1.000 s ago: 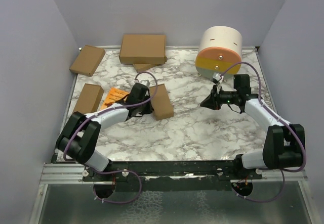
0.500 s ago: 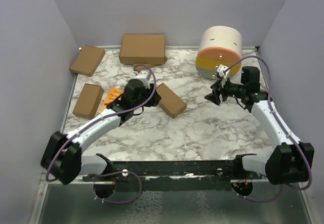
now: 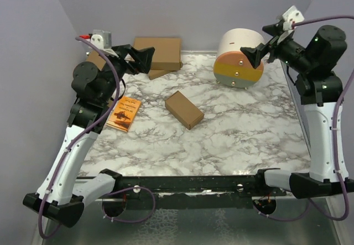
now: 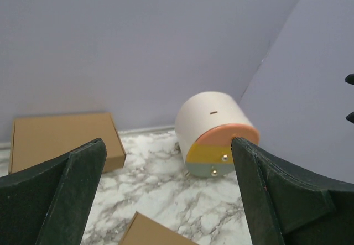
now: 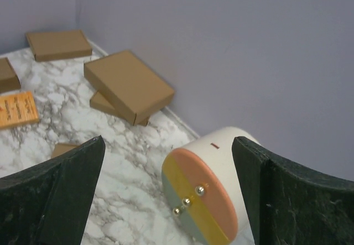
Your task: Fold the paper box
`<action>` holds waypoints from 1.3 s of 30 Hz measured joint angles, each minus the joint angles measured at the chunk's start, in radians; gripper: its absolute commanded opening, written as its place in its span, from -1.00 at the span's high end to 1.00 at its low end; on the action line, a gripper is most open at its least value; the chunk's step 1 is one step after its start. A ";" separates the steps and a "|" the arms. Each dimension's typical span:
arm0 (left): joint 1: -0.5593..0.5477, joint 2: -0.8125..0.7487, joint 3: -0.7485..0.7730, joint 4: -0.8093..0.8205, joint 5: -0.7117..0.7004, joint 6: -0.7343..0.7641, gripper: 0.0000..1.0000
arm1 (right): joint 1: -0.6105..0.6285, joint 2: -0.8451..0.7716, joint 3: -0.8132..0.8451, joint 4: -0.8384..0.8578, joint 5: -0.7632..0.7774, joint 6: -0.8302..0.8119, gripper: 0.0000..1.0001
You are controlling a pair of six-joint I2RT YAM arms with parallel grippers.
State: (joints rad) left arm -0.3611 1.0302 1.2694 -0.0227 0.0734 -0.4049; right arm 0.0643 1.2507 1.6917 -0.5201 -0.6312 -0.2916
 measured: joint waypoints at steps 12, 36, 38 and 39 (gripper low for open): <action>0.000 -0.008 0.201 -0.183 0.041 0.062 -0.98 | 0.000 0.005 0.223 -0.064 0.103 0.219 -0.99; 0.000 0.027 0.209 -0.245 0.066 0.096 -0.98 | 0.000 0.001 0.209 -0.118 0.162 0.271 -0.99; 0.000 0.027 0.209 -0.244 0.067 0.098 -0.98 | 0.000 0.001 0.209 -0.118 0.162 0.271 -0.99; 0.000 0.027 0.209 -0.243 0.069 0.099 -0.98 | 0.000 0.000 0.206 -0.118 0.162 0.271 -0.99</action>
State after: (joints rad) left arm -0.3611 1.0576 1.4780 -0.2661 0.1421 -0.3061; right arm 0.0643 1.2503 1.8977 -0.6380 -0.4694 -0.0204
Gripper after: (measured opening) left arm 0.991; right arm 0.996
